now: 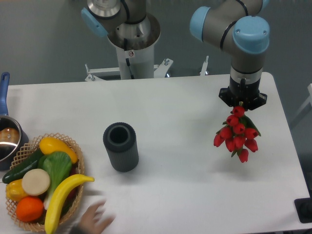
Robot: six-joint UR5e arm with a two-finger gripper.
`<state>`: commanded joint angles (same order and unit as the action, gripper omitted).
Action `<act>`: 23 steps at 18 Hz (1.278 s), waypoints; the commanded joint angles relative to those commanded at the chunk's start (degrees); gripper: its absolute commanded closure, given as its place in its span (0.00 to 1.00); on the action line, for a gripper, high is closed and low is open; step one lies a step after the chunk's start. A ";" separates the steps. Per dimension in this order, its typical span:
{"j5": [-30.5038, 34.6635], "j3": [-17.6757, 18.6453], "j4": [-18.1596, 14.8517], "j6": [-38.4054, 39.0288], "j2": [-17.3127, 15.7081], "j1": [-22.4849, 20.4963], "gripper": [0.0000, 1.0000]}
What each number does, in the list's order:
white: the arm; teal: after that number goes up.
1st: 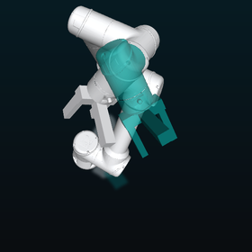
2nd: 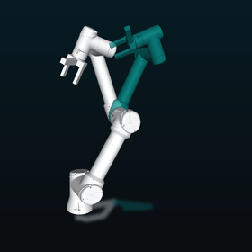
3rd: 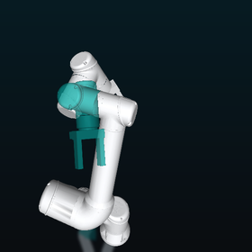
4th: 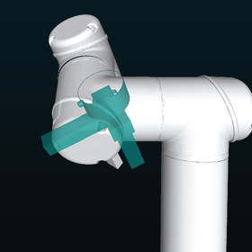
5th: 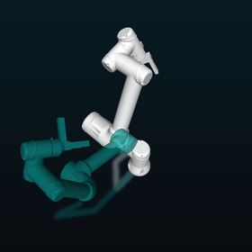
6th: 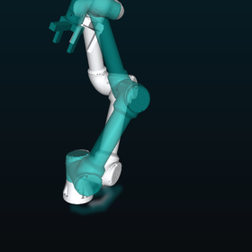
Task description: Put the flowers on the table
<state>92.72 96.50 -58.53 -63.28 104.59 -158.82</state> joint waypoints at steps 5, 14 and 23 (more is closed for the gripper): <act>-0.09 0.18 0.17 0.09 1.84 1.67 0.89; 0.26 0.26 2.54 1.05 8.00 2.64 0.79; 0.97 -0.09 5.09 0.70 7.91 1.06 0.00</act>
<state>93.69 96.42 -53.44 -62.58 112.50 -157.76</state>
